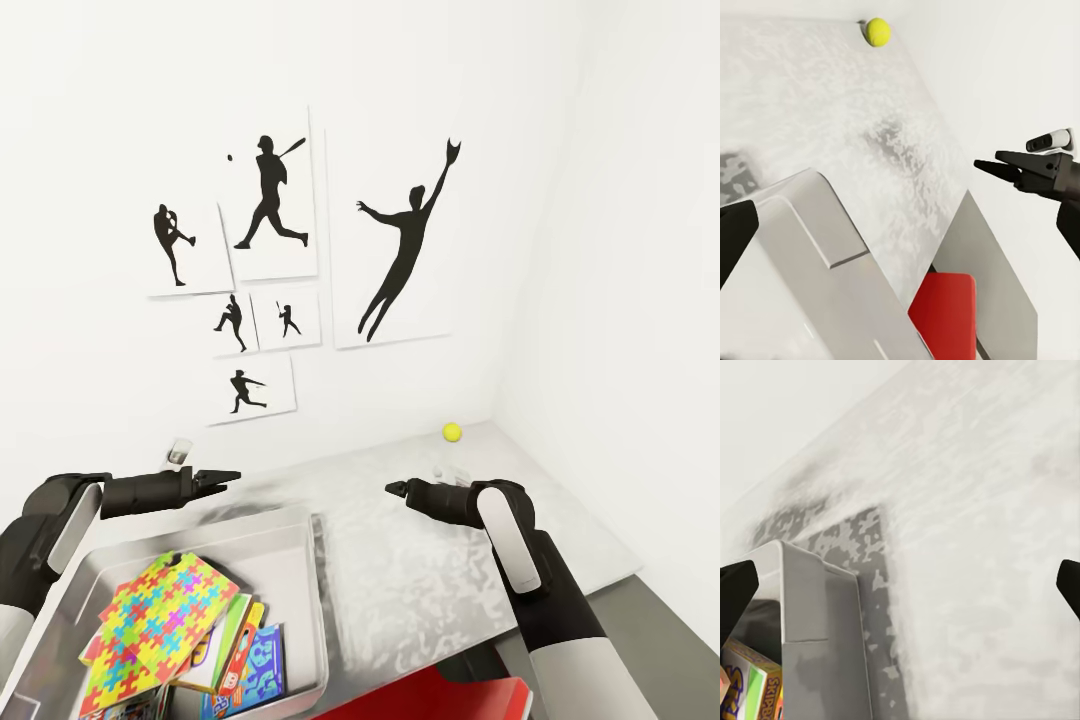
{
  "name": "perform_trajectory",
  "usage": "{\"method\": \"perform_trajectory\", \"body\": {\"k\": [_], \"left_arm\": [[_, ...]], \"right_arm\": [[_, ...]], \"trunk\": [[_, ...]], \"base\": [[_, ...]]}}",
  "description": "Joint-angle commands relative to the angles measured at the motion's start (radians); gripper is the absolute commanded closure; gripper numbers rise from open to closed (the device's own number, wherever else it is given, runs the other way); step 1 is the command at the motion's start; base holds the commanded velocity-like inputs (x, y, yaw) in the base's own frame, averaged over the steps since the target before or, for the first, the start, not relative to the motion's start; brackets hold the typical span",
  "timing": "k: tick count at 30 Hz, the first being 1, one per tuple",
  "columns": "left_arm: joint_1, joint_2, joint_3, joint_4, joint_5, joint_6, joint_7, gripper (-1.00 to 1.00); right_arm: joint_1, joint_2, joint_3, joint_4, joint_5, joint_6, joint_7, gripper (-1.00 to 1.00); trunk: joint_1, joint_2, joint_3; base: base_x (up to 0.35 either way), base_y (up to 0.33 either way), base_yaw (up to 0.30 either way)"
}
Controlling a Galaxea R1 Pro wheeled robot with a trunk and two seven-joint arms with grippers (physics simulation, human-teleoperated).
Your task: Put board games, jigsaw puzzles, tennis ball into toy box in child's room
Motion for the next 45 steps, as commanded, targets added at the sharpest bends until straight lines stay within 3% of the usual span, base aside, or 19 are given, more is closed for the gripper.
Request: {"method": "perform_trajectory", "body": {"k": [1,45], "left_arm": [[-0.001,0.0,0.0,0.0,-0.001,0.004,-0.003,-1.0],[-0.001,0.0,0.0,0.0,-0.001,0.004,-0.003,-1.0]], "right_arm": [[-0.001,0.0,0.0,-0.001,-0.01,0.003,-0.01,-1.0],[0.0,0.0,0.0,-0.001,-0.01,0.001,-0.009,-1.0]], "trunk": [[0.001,-0.002,-0.002],[0.001,-0.002,-0.002]], "base": [[0.012,0.0,0.013],[0.038,0.005,0.014]]}}
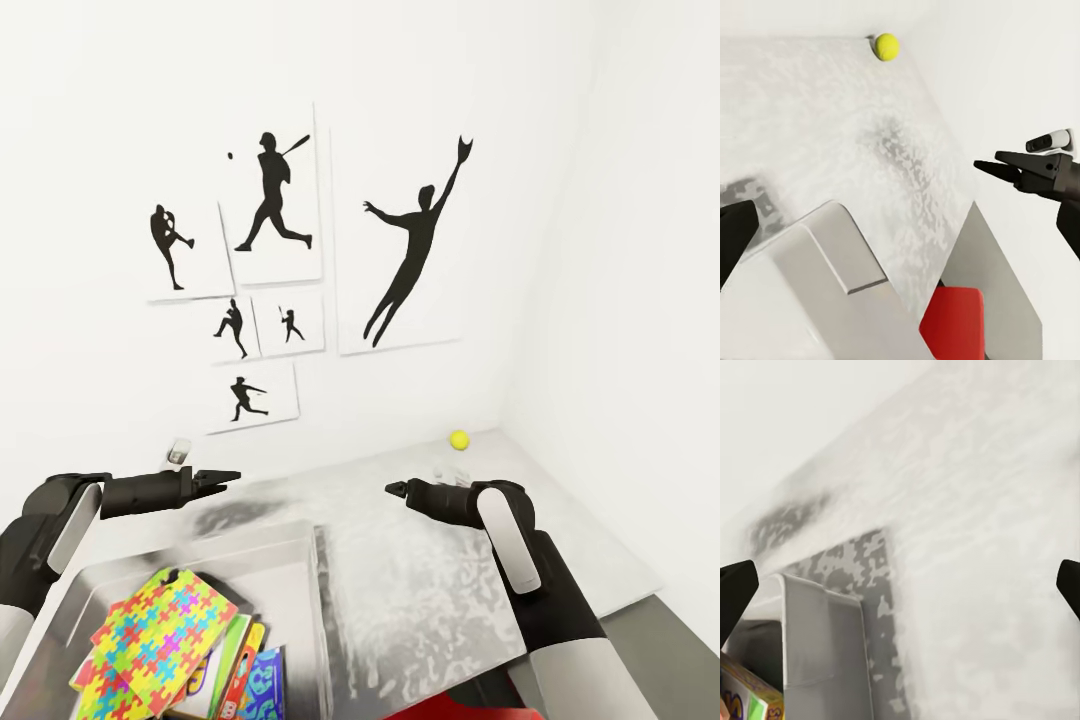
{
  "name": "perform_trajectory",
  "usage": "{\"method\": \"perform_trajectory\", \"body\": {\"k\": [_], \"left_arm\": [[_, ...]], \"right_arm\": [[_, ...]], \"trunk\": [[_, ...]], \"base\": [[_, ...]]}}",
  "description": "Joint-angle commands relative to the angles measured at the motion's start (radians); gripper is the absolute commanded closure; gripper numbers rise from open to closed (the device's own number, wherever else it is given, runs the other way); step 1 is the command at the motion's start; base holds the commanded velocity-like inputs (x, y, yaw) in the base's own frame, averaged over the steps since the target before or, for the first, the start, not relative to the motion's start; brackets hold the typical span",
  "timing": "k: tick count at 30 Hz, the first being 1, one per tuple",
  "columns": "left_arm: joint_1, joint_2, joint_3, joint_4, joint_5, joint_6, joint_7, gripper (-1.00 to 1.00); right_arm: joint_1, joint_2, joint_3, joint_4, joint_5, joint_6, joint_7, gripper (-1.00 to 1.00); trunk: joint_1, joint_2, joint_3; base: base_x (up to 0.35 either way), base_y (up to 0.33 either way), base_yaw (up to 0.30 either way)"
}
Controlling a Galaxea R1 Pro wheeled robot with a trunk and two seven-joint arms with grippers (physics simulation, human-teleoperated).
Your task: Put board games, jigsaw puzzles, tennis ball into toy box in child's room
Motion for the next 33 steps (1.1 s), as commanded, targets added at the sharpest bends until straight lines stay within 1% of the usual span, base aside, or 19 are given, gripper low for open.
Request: {"method": "perform_trajectory", "body": {"k": [1,22,25,33], "left_arm": [[-0.001,0.0,0.0,0.0,-0.001,0.004,-0.003,-1.0],[-0.001,0.0,0.0,0.0,-0.001,0.004,-0.003,-1.0],[-0.001,0.001,0.006,-0.002,0.008,0.011,-0.007,-1.0],[-0.001,0.004,0.01,-0.003,0.01,0.015,-0.008,-1.0]], "right_arm": [[-0.001,0.0,0.0,-0.001,-0.01,0.002,-0.01,-1.0],[0.001,0.0,0.0,0.0,-0.01,0.002,-0.01,-1.0],[0.001,-0.001,-0.001,0.0,-0.011,0.002,-0.01,-1.0],[0.001,-0.001,-0.003,-0.001,-0.01,0.003,-0.01,-1.0]], "trunk": [[0.001,-0.002,-0.002],[0.001,-0.002,-0.002],[0.001,-0.002,-0.002],[0.001,-0.002,-0.002]], "base": [[0.065,-0.017,0.0],[0.009,-0.002,0.0],[0.0,0.0,0.0],[0.0,0.0,0.0]]}}
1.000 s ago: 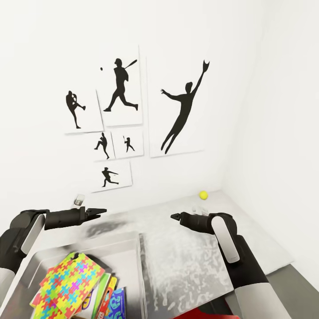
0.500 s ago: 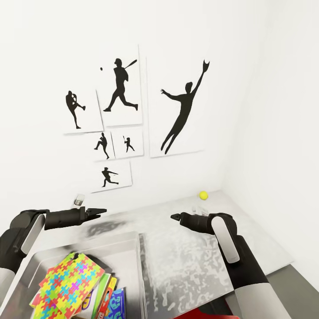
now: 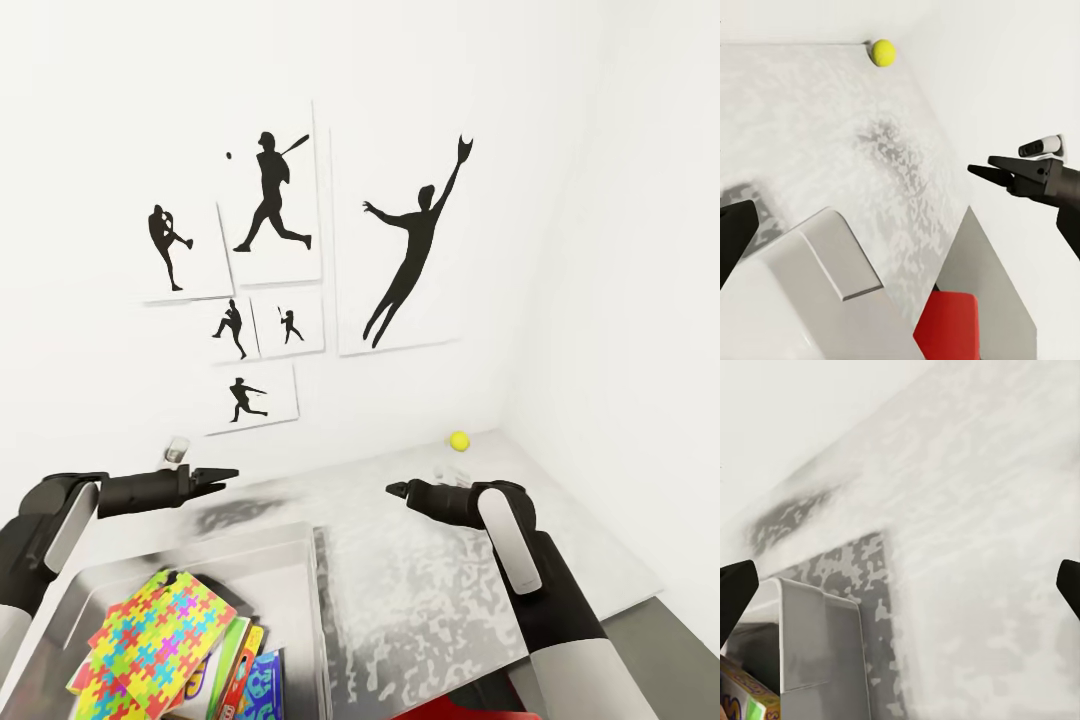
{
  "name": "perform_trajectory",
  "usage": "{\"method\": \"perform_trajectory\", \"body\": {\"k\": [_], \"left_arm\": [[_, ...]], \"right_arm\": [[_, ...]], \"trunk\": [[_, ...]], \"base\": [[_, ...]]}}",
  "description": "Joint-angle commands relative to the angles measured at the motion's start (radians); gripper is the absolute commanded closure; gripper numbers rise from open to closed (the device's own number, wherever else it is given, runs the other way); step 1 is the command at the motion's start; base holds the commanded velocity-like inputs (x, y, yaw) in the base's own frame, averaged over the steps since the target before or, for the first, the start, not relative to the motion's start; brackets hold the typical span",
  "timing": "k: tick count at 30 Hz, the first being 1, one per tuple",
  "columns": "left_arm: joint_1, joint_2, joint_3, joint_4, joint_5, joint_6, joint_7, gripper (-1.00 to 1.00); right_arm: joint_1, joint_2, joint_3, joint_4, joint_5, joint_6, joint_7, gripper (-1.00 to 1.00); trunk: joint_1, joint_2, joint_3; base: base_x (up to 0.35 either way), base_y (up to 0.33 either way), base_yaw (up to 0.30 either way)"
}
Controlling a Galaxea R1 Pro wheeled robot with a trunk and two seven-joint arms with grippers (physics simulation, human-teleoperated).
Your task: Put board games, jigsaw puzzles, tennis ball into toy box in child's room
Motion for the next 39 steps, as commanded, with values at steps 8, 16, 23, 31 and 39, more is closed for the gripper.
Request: {"method": "perform_trajectory", "body": {"k": [8,16,23,31,39], "left_arm": [[-0.001,0.003,0.001,-0.003,-0.001,0.005,-0.004,-1.0],[-0.002,0.003,0.001,-0.003,-0.003,0.006,-0.004,-1.0],[-0.002,0.003,-0.002,-0.003,-0.005,0.006,-0.003,-1.0],[-0.002,0.003,-0.004,-0.003,-0.007,0.006,-0.003,-1.0],[-0.002,0.001,-0.008,-0.003,-0.006,0.006,-0.003,-1.0]], "right_arm": [[0.002,-0.002,-0.004,-0.018,-0.009,0.0,0.04,-1.0],[0.002,-0.006,-0.006,-0.124,-0.006,-0.001,0.071,-1.0],[0.003,-0.007,-0.005,-0.153,0.001,-0.001,0.073,-1.0],[0.004,-0.007,-0.005,-0.156,0.003,-0.004,0.074,-1.0],[0.016,-0.004,-0.001,-0.198,0.005,-0.029,0.066,-1.0]], "trunk": [[0.001,-0.002,-0.002],[0.001,-0.002,-0.002],[0.001,-0.002,-0.002],[0.001,-0.002,-0.002],[0.001,-0.002,-0.002]], "base": [[0.0,0.0,0.0],[0.0,0.0,0.0],[0.0,0.0,0.0],[0.0,0.0,0.0],[0.0,0.0,0.0]]}}
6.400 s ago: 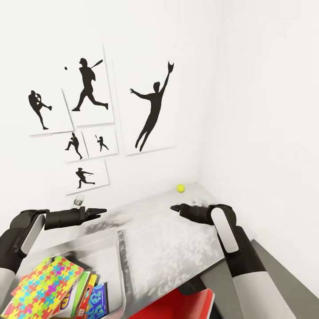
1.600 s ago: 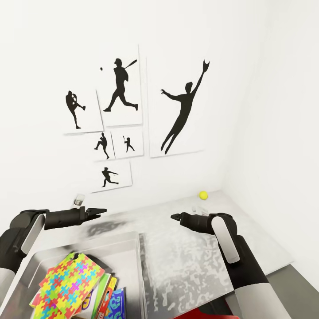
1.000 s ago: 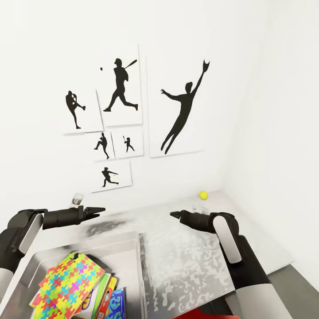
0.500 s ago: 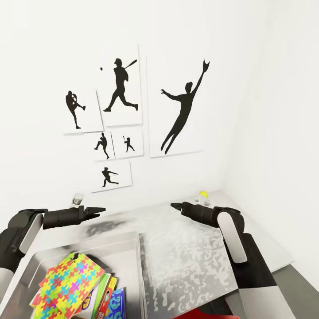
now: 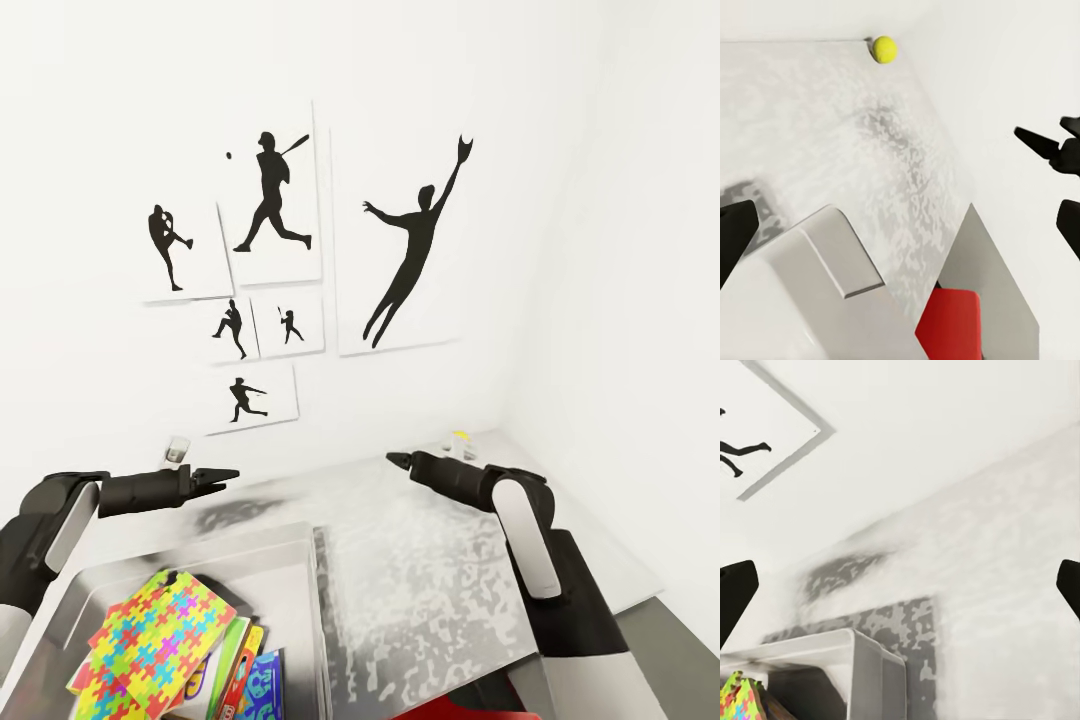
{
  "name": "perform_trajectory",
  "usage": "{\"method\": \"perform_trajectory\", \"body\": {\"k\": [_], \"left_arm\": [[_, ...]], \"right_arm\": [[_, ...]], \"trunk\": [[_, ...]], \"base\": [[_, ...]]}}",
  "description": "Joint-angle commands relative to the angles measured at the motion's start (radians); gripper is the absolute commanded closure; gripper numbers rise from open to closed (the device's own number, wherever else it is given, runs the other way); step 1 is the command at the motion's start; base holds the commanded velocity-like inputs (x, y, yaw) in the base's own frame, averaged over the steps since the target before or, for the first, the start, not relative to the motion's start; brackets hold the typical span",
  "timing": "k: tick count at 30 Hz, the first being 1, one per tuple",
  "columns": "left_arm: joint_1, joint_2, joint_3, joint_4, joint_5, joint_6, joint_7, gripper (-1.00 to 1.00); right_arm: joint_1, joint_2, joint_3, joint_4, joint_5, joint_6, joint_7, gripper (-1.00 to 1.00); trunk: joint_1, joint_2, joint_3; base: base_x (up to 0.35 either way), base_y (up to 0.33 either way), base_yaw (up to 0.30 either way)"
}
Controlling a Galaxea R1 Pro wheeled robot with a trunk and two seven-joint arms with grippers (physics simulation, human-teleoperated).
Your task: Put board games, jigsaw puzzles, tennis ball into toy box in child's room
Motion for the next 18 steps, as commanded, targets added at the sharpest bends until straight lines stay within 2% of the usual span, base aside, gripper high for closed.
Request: {"method": "perform_trajectory", "body": {"k": [1,5,7,9,11,12,15,16,18], "left_arm": [[-0.001,0.0,0.0,0.0,-0.001,0.004,-0.004,-1.0],[-0.001,0.001,0.0,0.0,-0.001,0.004,-0.004,-1.0],[-0.001,0.001,0.0,0.0,0.0,0.004,-0.004,-1.0],[-0.001,0.001,0.0,0.0,0.0,0.004,-0.004,-1.0],[-0.001,0.001,0.0,0.0,0.001,0.004,-0.004,-1.0],[-0.001,0.001,0.0,0.0,0.001,0.004,-0.003,-1.0],[-0.001,0.001,0.0,0.0,0.001,0.004,-0.003,-1.0],[-0.001,0.001,0.0,0.0,0.001,0.004,-0.004,-1.0],[-0.001,0.001,0.0,0.0,0.001,0.004,-0.004,-1.0]], "right_arm": [[0.001,0.001,0.001,-0.003,-0.01,0.002,-0.012,-1.0],[0.0,0.002,-0.001,-0.008,-0.008,0.009,-0.044,-1.0],[-0.033,0.004,-0.003,-0.007,-0.01,0.014,-0.096,-1.0],[-0.134,0.005,-0.003,0.029,-0.012,0.033,-0.205,-1.0],[-0.191,0.004,-0.004,0.079,-0.016,0.051,-0.261,-1.0],[-0.248,0.003,-0.005,0.146,-0.018,0.064,-0.31,-1.0],[-0.363,0.003,-0.006,0.301,-0.019,0.076,-0.373,-1.0],[-0.414,0.002,-0.006,0.383,-0.017,0.075,-0.389,-1.0],[-0.461,0.0,-0.007,0.463,-0.016,0.067,-0.4,-1.0]], "trunk": [[0.001,-0.002,-0.002],[0.001,-0.002,-0.002],[0.001,-0.002,-0.002],[0.001,-0.002,-0.002],[0.001,-0.002,-0.002],[0.001,-0.002,-0.002],[0.001,-0.002,-0.002],[0.001,-0.002,-0.002],[0.001,-0.002,-0.002]], "base": [[0.0,0.0,0.0],[0.0,0.0,0.0],[0.0,0.0,0.0],[0.0,0.0,0.0],[0.0,0.0,0.0],[0.0,0.0,0.0],[0.0,0.0,0.0],[0.0,0.0,0.0],[0.0,0.0,0.0]]}}
